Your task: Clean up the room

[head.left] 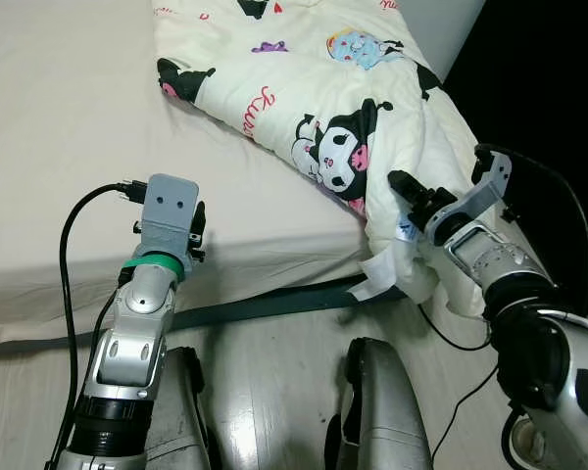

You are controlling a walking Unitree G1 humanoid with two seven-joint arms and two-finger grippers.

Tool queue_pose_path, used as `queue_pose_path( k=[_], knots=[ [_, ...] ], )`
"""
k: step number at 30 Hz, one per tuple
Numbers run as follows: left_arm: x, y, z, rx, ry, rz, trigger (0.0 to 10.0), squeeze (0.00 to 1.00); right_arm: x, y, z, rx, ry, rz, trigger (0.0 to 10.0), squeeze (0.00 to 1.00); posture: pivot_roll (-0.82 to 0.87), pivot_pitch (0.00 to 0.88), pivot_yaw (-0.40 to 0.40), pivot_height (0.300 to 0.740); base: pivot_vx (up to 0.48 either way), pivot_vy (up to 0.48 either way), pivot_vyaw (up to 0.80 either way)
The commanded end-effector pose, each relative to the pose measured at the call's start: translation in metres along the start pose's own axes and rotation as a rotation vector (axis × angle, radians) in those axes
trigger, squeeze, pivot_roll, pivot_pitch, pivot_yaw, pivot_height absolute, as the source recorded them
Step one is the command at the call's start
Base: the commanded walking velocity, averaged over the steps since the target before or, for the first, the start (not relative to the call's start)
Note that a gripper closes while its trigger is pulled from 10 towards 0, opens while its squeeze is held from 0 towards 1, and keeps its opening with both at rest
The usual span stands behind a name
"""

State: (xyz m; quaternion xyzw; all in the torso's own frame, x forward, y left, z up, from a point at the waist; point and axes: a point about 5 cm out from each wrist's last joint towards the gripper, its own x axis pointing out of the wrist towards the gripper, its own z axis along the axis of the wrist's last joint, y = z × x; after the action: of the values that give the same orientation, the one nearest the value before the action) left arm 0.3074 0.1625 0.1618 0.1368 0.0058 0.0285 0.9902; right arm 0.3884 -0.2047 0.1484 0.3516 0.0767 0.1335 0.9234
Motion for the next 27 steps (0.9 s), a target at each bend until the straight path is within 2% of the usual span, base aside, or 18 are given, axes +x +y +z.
queue_pose_path(
  k=[1, 15, 16, 17, 19, 21, 23, 25, 26, 27],
  knots=[
    [-0.001, -0.003, -0.002, 0.004, 0.018, -0.011, 10.0, 0.00, 0.000, 0.001, 0.000, -0.025, 0.010, 0.023, 0.0, 0.00, 0.08, 0.149, -0.015, 0.490, 0.000, 0.000, 0.00],
    [0.001, -0.006, -0.003, 0.000, 0.016, -0.021, 10.0, 0.00, -0.001, 0.005, -0.012, -0.059, 0.069, 0.110, 0.0, 0.00, 0.07, 0.127, -0.012, 0.490, 0.000, 0.000, 0.00],
    [0.001, -0.007, -0.003, 0.000, 0.015, -0.023, 10.0, 0.00, -0.001, 0.006, -0.012, -0.085, 0.078, 0.123, 0.0, 0.00, 0.07, 0.122, -0.012, 0.490, 0.000, 0.000, 0.00],
    [0.001, -0.007, -0.003, 0.001, 0.013, -0.026, 10.0, 0.00, 0.000, 0.010, -0.017, -0.209, 0.134, 0.177, 0.0, 0.00, 0.07, 0.121, -0.012, 0.490, 0.000, 0.000, 0.00],
    [0.001, -0.007, -0.003, 0.001, 0.013, -0.026, 10.0, 0.00, 0.000, 0.010, -0.017, -0.209, 0.134, 0.177, 0.0, 0.00, 0.07, 0.121, -0.012, 0.490, 0.000, 0.000, 0.00],
    [0.002, -0.008, -0.002, -0.001, 0.009, -0.028, 10.0, 0.00, 0.002, 0.026, -0.037, -0.379, 0.265, 0.358, 0.0, 0.00, 0.06, 0.113, -0.011, 0.490, 0.000, 0.000, 0.00],
    [0.003, -0.010, 0.001, -0.006, -0.004, -0.036, 10.0, 0.00, -0.001, 0.042, -0.064, -0.458, 0.413, 0.566, 0.0, 0.00, 0.06, 0.110, -0.013, 0.490, 0.000, 0.000, 0.00],
    [0.005, -0.013, 0.006, -0.012, -0.022, -0.045, 10.0, 0.00, -0.010, 0.049, -0.087, -0.500, 0.540, 0.708, 1.7, 0.00, 0.06, 0.108, -0.018, 0.490, 0.000, 0.000, 0.00],
    [0.006, -0.013, 0.010, -0.019, -0.034, -0.046, 10.0, 0.00, -0.017, 0.049, -0.099, -0.520, 0.606, 0.764, 10.0, 0.00, 0.05, 0.107, -0.019, 0.490, 0.000, 0.000, 0.00],
    [0.006, -0.013, 0.010, -0.019, -0.034, -0.046, 10.0, 0.00, -0.017, 0.049, -0.099, -0.520, 0.606, 0.764, 10.0, 0.00, 0.05, 0.107, -0.019, 0.490, 0.000, 0.000, 0.00]
  ],
)
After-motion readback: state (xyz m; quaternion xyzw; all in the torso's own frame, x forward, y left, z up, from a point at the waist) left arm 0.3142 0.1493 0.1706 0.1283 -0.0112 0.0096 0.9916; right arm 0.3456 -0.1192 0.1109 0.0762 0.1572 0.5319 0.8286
